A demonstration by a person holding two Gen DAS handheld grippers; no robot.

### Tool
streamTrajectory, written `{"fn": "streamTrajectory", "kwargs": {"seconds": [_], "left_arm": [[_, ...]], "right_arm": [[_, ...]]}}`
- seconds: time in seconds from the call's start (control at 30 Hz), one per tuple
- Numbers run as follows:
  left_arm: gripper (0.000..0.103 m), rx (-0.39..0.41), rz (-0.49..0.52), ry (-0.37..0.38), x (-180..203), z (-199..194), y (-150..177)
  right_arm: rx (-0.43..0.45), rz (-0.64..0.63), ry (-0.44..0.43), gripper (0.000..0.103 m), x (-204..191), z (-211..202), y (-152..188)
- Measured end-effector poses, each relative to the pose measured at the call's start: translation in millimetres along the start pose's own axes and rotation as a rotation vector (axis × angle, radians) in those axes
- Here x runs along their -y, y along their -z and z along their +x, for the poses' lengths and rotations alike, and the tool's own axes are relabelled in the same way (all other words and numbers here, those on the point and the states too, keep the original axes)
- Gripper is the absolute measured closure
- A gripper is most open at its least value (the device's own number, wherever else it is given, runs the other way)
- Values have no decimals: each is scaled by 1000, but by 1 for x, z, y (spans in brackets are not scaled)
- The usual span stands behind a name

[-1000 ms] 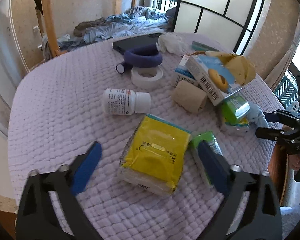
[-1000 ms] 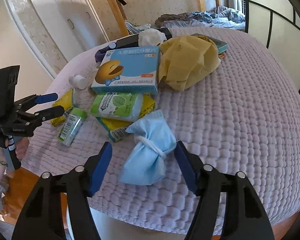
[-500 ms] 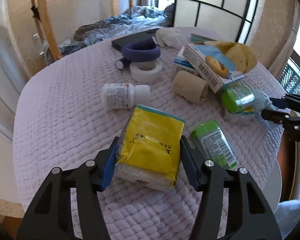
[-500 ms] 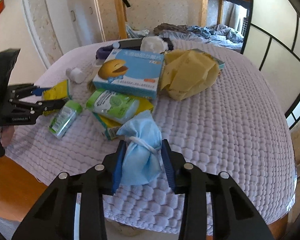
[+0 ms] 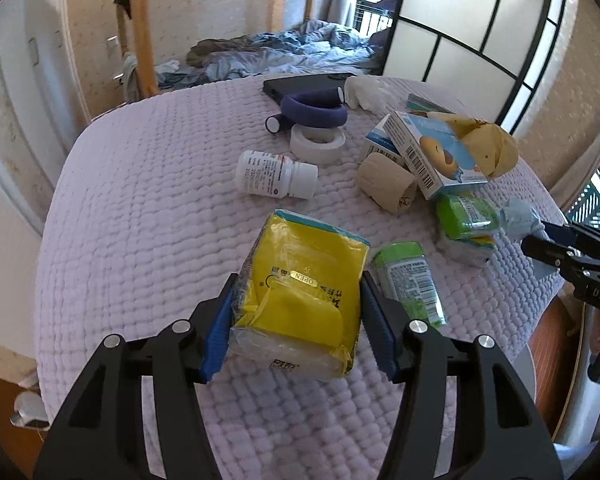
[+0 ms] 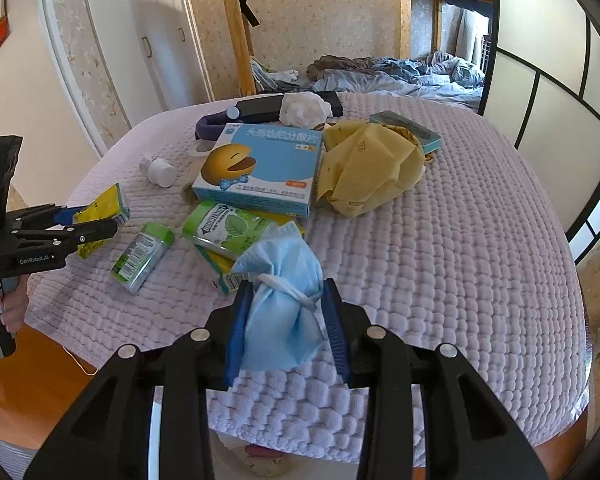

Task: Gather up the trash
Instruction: 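Carry the yellow tissue pack and blue cloth off the bed over the white bin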

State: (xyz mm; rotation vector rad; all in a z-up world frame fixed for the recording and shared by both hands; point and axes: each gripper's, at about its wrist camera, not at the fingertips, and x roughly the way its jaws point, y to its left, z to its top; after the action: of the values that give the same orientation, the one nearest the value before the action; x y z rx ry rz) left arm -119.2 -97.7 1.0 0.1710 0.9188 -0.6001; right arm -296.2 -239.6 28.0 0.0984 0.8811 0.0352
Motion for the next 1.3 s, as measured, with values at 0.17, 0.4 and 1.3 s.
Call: {"fn": "streamTrajectory", "kwargs": {"seconds": [0.17,0.4,1.3], "left_arm": [[44,-1,-23,-22,6,-8,6],[44,1,-47,-18,16,-18,14],[44,-7,-39,30,68,-47,51]], "right_arm": [[4,-3,-7,68,-2,-8,3],[11,-3,-26,68,-4,-19,8],[14,-77,-107,68,-22,-61,39]]}}
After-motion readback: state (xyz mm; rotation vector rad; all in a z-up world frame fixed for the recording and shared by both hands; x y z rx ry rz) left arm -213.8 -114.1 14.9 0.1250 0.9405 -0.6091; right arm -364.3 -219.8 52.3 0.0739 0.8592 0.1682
